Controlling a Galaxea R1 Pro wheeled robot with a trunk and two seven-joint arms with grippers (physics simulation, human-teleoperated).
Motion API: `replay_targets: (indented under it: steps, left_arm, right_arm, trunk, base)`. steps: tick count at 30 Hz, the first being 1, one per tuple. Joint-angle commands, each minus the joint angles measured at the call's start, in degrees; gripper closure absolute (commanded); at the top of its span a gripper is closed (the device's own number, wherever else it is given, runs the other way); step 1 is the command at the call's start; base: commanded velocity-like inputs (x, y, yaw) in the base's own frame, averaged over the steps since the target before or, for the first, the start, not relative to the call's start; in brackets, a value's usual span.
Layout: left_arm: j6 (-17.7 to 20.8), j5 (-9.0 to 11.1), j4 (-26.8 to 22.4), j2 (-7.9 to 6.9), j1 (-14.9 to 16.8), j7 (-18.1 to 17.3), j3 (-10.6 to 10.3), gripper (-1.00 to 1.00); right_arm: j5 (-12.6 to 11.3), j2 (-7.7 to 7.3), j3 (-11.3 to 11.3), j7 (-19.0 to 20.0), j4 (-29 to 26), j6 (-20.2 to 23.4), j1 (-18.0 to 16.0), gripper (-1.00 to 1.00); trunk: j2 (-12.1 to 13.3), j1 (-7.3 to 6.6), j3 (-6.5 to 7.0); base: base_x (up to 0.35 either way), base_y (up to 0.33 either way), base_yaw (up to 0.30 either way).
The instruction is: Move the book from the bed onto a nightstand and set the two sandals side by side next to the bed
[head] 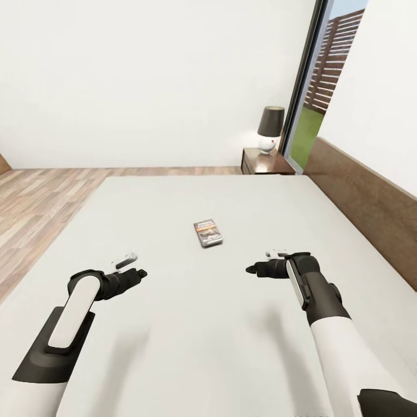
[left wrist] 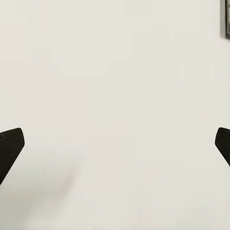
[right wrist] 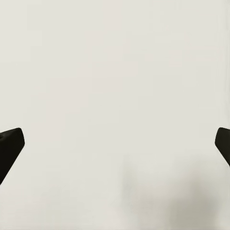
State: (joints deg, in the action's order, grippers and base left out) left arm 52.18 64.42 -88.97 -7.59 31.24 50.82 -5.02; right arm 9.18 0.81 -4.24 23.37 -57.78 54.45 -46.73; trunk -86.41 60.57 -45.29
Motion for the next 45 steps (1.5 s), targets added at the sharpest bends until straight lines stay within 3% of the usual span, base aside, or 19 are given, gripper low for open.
replay_targets:
  steps: [1, 16, 45]
  left_arm:
    - [0.04, 0.53, -0.06, -0.05, 0.04, 0.60, -0.08, -1.00]
    - [0.02, 0.47, -0.06, -0.05, 0.04, 0.61, -0.07, -1.00]
    - [0.03, 0.62, -0.06, -0.04, 0.04, 0.58, -0.07, -1.00]
  right_arm:
    - [0.60, 0.07, -0.19, 0.54, -0.05, 0.17, -0.04, -1.00]
    - [0.57, 0.09, -0.12, 0.58, -0.51, 0.02, 0.16, -1.00]
    - [0.84, 0.34, -0.06, 0.55, -1.42, -0.13, 0.58, -1.00]
  trunk:
    - [-0.03, 0.00, -0.14]
    - [-0.03, 0.00, -1.30]
    - [-0.03, 0.00, -1.49]
  base:
    - [0.003, 0.000, -0.051]
    - [0.001, 0.000, -0.040]
    - [0.000, 0.000, 0.079]
